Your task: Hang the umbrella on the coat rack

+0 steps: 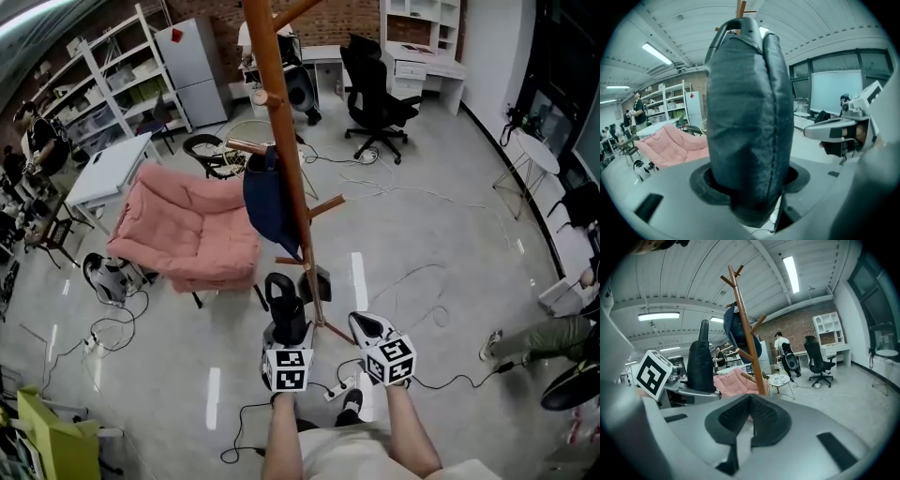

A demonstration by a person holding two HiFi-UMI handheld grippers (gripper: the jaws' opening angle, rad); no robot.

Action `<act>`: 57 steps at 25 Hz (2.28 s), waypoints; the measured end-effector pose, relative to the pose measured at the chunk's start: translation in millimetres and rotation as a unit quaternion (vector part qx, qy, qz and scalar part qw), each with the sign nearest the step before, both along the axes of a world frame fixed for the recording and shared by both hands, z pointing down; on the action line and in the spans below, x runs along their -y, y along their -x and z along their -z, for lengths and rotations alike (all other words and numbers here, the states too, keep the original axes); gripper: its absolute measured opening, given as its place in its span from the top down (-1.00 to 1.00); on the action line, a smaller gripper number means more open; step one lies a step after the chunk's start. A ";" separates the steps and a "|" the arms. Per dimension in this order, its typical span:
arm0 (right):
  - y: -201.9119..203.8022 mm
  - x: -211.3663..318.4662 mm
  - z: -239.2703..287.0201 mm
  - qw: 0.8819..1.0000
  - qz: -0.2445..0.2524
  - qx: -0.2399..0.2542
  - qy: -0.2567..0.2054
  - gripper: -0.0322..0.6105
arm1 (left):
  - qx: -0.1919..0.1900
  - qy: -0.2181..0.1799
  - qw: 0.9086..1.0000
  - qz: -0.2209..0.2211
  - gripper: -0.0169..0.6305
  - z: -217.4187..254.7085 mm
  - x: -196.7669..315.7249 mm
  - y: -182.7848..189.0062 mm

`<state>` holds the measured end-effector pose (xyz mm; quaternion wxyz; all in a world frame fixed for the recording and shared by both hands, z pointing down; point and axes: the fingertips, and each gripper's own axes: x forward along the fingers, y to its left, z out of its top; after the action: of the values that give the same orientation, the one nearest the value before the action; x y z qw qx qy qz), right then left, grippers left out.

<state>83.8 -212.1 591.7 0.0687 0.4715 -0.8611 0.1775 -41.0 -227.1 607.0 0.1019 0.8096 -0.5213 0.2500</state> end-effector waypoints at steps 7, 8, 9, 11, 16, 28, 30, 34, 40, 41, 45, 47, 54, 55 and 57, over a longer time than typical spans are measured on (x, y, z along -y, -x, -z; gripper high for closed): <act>-6.2 -5.5 -4.5 1.000 0.026 -0.007 0.005 0.89 | 0.012 0.004 1.000 -0.005 0.12 -5.8 12.4 -17.2; -8.2 -5.9 -4.8 1.000 0.028 -0.007 0.006 0.89 | 0.014 0.003 1.000 -0.012 0.12 -6.0 14.7 -20.7; -9.8 -6.2 -5.1 1.000 0.029 -0.008 0.006 0.89 | 0.017 0.003 1.000 -0.018 0.12 -6.4 16.7 -23.4; -12.5 -6.3 -5.6 0.999 0.031 -0.010 0.008 0.89 | 0.029 0.006 0.999 -0.028 0.12 -7.9 20.5 -26.0; -19.5 -3.3 -8.3 0.999 0.030 -0.006 0.013 0.89 | 0.058 0.017 0.997 -0.041 0.12 -18.5 29.1 -28.1; -25.4 -0.3 -12.1 0.999 0.028 -0.001 0.022 0.89 | 0.081 0.032 0.995 -0.050 0.12 -35.9 44.4 -25.3; -24.7 1.2 -12.5 0.999 0.028 -0.003 0.023 0.89 | 0.081 0.034 0.995 -0.052 0.12 -38.7 47.6 -27.2; -23.1 1.1 -10.8 0.999 0.030 -0.004 0.024 0.89 | 0.075 0.035 0.995 -0.050 0.12 -40.6 53.4 -30.0; -25.2 0.0 -8.8 0.999 0.027 -0.001 0.025 0.89 | 0.062 0.040 0.997 -0.038 0.12 -46.5 60.7 -35.7; -24.4 0.1 -9.4 0.999 0.029 -0.002 0.025 0.89 | 0.060 0.039 0.997 -0.036 0.12 -48.2 62.3 -36.6; -19.4 -3.3 -14.2 0.999 0.041 -0.013 0.026 0.89 | 0.056 0.039 0.997 -0.030 0.12 -57.6 67.9 -39.4; -17.2 -4.2 -14.7 0.999 0.043 -0.015 0.025 0.89 | 0.052 0.039 0.997 -0.027 0.12 -59.2 71.0 -40.3; -22.0 -1.6 -13.1 0.999 0.043 -0.015 0.023 0.89 | 0.035 0.044 0.998 -0.011 0.12 -64.9 85.6 -49.0; -22.9 -2.0 -13.1 0.999 0.042 -0.016 0.024 0.89 | 0.033 0.046 0.998 -0.010 0.12 -66.6 87.4 -49.9; -26.4 -2.5 -12.5 0.999 0.039 -0.018 0.026 0.89 | 0.031 0.049 0.998 -0.010 0.12 -69.5 91.3 -52.9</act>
<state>110.2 -209.6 604.2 0.1032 0.4388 -0.8726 0.1880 11.9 -318.4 676.6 0.1226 0.8009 -0.5028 0.3012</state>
